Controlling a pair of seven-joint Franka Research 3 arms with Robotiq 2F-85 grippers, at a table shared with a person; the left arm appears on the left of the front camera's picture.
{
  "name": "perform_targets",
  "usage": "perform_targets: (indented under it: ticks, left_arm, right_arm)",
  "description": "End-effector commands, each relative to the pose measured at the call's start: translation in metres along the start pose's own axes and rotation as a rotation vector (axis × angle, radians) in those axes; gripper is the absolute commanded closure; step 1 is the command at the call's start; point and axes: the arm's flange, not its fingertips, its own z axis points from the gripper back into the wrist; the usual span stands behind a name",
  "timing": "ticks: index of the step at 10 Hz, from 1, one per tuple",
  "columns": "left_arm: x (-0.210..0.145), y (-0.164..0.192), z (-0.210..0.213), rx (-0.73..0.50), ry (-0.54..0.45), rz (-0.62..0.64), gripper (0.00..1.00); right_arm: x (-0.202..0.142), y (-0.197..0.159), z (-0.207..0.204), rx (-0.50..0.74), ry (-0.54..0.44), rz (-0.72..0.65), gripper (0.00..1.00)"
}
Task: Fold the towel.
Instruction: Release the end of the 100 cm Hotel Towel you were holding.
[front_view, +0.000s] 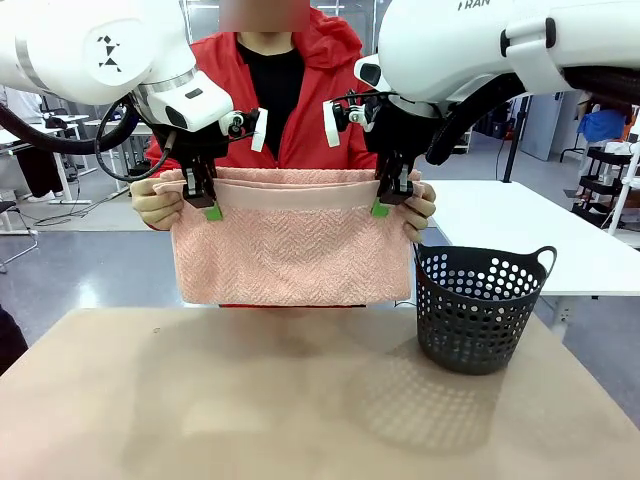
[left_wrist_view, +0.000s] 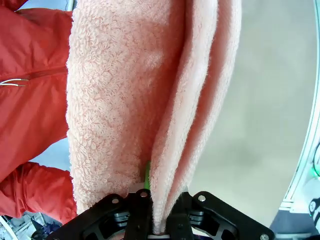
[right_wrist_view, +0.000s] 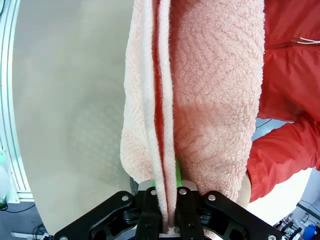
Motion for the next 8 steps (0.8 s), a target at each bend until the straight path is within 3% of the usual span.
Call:
perform_targets:
  ticks: [1, 5, 6, 7, 8]
  left_arm:
    - [-0.0017, 0.0008, 0.0016, 0.008, 0.007, 0.001, 1.0]
    - [-0.0017, 0.0008, 0.0016, 0.008, 0.007, 0.001, 1.0]
    - [0.0, 0.0, 0.0, 0.0, 0.0, 0.0, 0.61]
    - [-0.0008, -0.0013, 0.0018, 0.016, -0.004, 0.0, 0.61]
    - [-0.0027, -0.0021, 0.0062, 0.028, -0.026, 0.01, 0.61]
  right_arm:
    - [-0.0016, -0.0006, 0.0011, -0.008, 0.006, 0.003, 1.0]
    - [-0.0016, -0.0006, 0.0011, -0.008, 0.006, 0.003, 1.0]
    - [0.0, 0.0, 0.0, 0.0, 0.0, 0.0, 0.82]
    - [-0.0006, 0.0017, 0.0023, -0.019, -0.005, -0.012, 0.6]
    - [-0.0012, 0.0033, 0.0069, -0.031, -0.016, -0.011, 0.46]
